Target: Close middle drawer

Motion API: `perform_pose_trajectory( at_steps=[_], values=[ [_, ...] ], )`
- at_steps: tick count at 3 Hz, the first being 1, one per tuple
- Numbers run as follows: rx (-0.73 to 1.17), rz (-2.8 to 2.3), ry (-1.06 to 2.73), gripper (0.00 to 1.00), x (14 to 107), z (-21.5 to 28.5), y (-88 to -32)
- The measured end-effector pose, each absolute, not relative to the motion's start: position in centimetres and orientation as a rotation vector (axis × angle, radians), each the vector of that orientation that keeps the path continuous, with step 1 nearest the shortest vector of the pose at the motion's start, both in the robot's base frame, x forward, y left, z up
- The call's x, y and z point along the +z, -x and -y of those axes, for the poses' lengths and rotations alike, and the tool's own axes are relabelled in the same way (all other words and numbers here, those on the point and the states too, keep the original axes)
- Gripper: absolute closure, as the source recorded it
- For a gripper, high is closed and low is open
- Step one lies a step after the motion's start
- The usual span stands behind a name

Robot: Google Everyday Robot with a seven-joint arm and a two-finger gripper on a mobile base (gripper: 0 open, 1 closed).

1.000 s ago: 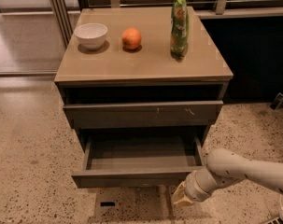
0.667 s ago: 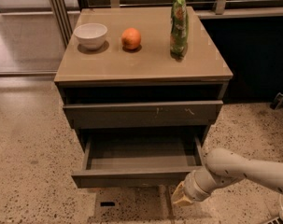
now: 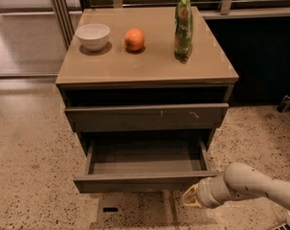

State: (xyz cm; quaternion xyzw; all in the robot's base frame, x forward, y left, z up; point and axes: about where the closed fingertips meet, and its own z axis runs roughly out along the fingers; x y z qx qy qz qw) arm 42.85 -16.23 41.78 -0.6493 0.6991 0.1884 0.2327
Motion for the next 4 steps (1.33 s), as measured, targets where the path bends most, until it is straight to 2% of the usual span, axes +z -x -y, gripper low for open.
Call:
perform_pose_trajectory(
  at_steps=[4],
  values=[
    [0.382, -1.590, 1.576, 1.00, 38.9, 16.9, -51.2]
  ],
)
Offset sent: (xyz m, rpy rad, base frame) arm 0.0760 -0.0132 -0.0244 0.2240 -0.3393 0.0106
